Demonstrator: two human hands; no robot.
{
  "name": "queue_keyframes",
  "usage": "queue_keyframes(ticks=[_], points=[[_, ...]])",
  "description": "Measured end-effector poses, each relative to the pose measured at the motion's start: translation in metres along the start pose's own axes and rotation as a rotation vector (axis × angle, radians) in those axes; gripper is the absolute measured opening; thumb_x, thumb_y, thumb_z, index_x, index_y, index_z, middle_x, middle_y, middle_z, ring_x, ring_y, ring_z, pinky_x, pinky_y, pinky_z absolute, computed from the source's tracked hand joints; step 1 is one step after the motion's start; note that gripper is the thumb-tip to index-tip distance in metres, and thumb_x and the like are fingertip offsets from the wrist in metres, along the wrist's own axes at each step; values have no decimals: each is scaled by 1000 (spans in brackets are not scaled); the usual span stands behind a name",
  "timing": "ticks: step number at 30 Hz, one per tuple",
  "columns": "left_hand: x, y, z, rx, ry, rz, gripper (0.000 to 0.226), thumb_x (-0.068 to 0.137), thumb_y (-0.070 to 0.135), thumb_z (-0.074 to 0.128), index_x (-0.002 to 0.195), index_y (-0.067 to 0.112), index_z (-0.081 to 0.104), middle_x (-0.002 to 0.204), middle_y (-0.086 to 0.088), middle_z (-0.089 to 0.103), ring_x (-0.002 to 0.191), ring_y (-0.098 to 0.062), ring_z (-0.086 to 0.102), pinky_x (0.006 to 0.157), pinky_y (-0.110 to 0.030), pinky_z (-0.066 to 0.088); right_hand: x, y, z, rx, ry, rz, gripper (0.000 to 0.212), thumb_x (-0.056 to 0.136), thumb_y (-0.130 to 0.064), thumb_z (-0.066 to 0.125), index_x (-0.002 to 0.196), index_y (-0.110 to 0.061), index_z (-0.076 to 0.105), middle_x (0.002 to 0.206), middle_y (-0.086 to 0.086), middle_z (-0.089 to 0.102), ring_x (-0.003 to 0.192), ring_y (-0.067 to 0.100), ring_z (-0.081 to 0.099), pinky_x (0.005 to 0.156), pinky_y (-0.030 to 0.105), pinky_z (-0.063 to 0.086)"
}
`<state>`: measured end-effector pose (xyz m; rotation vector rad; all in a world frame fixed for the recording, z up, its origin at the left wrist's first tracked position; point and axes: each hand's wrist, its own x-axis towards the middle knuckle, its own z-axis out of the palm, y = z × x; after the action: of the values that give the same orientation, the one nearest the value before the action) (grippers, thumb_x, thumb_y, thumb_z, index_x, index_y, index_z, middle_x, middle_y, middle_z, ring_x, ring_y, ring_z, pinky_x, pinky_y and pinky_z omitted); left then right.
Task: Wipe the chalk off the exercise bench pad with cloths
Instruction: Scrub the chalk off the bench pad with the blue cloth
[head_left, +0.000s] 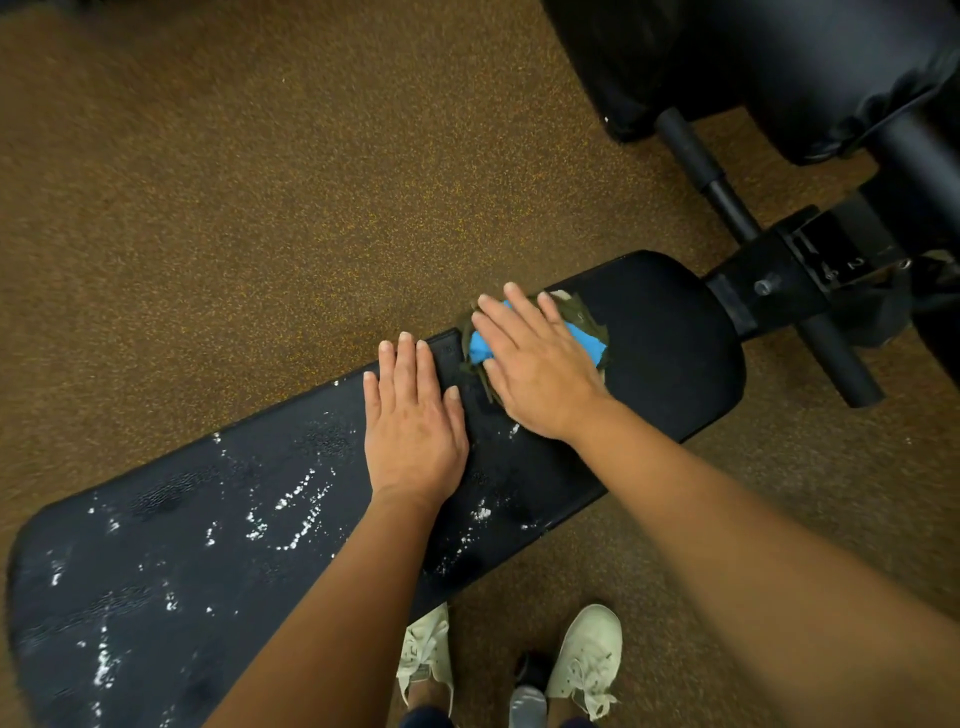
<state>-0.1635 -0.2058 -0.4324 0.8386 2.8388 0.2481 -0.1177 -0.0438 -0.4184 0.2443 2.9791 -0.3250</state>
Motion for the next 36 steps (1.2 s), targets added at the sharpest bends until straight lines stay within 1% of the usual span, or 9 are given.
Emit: queue_keyframes(ticks=[2, 7, 12, 14, 19, 24, 28, 32, 36], points=[[0, 0, -1, 3, -6, 4, 61, 98, 38, 18, 149, 5, 19, 158, -10, 13, 147, -25, 2, 119, -44, 6, -8, 19, -4, -29, -5, -77, 56, 97, -36, 24, 145, -13, 38, 156, 4, 29, 147, 26, 16, 119, 46, 10], [0, 0, 0, 17, -6, 7, 60, 98, 37, 18, 149, 5, 18, 158, -10, 12, 147, -25, 1, 119, -44, 5, 10, 7, -3, -10, 27, 264, 55, 99, -34, 30, 149, -11, 29, 160, 3, 17, 148, 29, 2, 119, 49, 0], [0, -1, -1, 18, -15, 16, 60, 98, 38, 18, 149, 4, 19, 159, -10, 11, 147, -24, -1, 119, -43, 3, -8, 1, 1, -5, -16, -85, 56, 96, -36, 26, 144, -12, 40, 156, 2, 30, 147, 28, 16, 118, 48, 11], [0, -1, -2, 24, -19, 25, 60, 99, 38, 17, 149, 5, 17, 159, -10, 10, 147, -24, -1, 119, -43, 3, -10, 16, -3, -31, -3, -79, 56, 97, -38, 25, 146, -14, 37, 157, 1, 27, 147, 26, 14, 118, 46, 9], [0, -1, 1, 28, -8, 12, 60, 98, 38, 18, 148, 4, 19, 158, -11, 13, 147, -25, 1, 119, -45, 5, 7, -10, 4, 8, 34, 201, 54, 99, -32, 32, 148, -10, 31, 159, 4, 22, 148, 30, 7, 118, 50, 2], [-1, -2, -1, 34, -21, 23, 61, 98, 38, 16, 149, 5, 19, 159, -10, 10, 147, -25, 0, 119, -44, 4, -10, 13, -2, -18, -38, -102, 60, 96, -38, 18, 149, -13, 30, 159, 2, 22, 148, 25, 11, 119, 46, 8], [-2, -4, -1, 46, -37, 31, 61, 99, 39, 14, 150, 7, 14, 159, -8, 5, 147, -23, -5, 118, -42, -1, -1, 35, -4, -25, 7, 103, 57, 100, -37, 24, 152, -14, 21, 161, 3, 16, 148, 23, 6, 119, 43, 0], [-2, -4, 0, 55, -26, 18, 60, 99, 39, 16, 150, 7, 16, 159, -9, 8, 147, -24, -3, 118, -45, 1, 15, 1, 2, 21, 63, 317, 57, 98, -34, 28, 150, -9, 24, 159, 7, 20, 147, 29, 10, 119, 49, 3], [-2, -3, 0, 39, -25, 15, 61, 98, 39, 16, 149, 6, 19, 159, -9, 11, 147, -25, 0, 118, -46, 3, -3, 4, 4, 34, 40, 40, 59, 96, -35, 24, 149, -9, 29, 158, 8, 24, 147, 28, 15, 118, 48, 9]])
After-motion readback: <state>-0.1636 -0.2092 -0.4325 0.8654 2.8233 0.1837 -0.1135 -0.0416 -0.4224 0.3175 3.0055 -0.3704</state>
